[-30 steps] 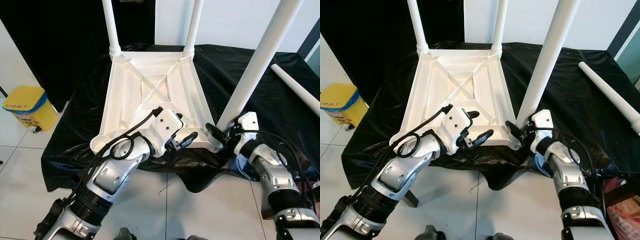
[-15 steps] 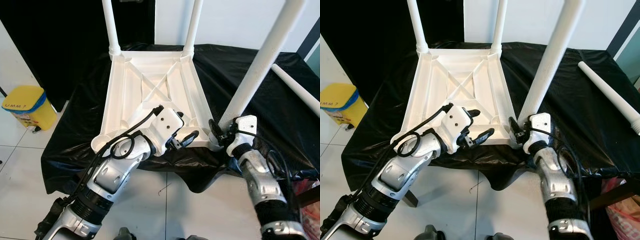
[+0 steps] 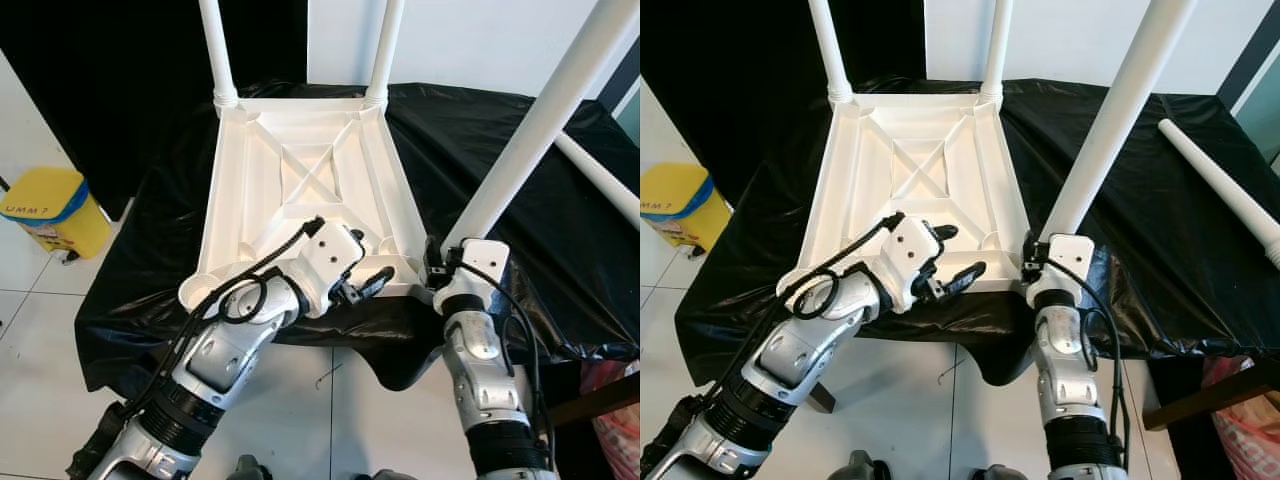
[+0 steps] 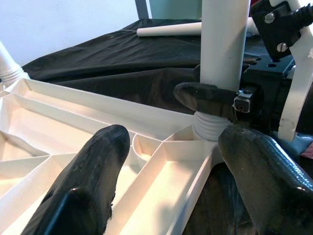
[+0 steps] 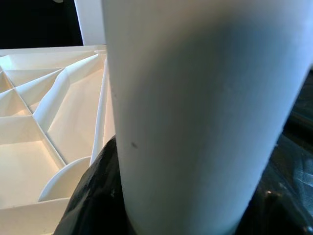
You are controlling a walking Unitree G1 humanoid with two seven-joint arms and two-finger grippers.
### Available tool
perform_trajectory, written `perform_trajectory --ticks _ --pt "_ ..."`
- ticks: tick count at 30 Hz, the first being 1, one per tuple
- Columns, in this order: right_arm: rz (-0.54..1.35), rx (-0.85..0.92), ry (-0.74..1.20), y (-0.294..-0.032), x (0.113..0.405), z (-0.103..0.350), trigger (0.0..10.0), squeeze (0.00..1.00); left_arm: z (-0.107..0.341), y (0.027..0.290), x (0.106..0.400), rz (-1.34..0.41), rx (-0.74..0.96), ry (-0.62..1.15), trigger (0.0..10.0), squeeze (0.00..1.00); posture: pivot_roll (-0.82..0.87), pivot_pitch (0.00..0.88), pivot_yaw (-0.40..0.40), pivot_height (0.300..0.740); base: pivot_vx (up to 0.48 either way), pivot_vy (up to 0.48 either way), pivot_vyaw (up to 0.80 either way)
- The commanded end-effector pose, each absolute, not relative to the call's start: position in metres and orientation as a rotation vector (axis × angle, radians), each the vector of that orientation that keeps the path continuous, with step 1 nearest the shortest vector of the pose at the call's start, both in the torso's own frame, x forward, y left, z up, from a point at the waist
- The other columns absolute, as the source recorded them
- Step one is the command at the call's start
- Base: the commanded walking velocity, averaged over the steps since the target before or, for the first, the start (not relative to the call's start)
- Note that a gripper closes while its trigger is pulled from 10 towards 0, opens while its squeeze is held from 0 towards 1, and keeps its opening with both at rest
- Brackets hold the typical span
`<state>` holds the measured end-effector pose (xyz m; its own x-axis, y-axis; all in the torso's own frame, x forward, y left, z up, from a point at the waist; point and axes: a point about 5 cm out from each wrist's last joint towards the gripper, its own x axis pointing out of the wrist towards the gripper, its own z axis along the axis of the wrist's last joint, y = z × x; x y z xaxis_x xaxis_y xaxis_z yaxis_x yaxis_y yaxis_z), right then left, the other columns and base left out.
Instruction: Building children table
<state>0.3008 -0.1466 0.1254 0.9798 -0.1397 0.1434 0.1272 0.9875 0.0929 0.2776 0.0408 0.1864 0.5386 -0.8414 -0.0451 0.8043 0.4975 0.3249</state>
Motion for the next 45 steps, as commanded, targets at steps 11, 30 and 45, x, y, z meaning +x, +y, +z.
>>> perform_trajectory --ticks 11,30,45 --pt "-0.129 0.082 -0.070 -0.143 0.293 0.110 10.0 0.00 0.184 0.036 0.271 -1.087 0.337 -0.110 10.0 0.00 0.00 0.112 -0.045 0.740 0.000 0.000 0.00" --pt "0.229 0.042 -0.191 -0.166 0.281 0.135 10.0 1.00 0.181 0.035 0.270 -1.079 0.332 -0.104 10.0 0.00 0.00 0.091 -0.059 0.740 0.000 0.000 0.00" --pt "0.510 -0.113 -0.125 -0.189 0.299 0.141 10.0 0.00 0.181 0.033 0.272 -1.085 0.338 -0.105 10.0 0.00 0.00 0.069 -0.061 0.740 0.000 0.000 0.00"
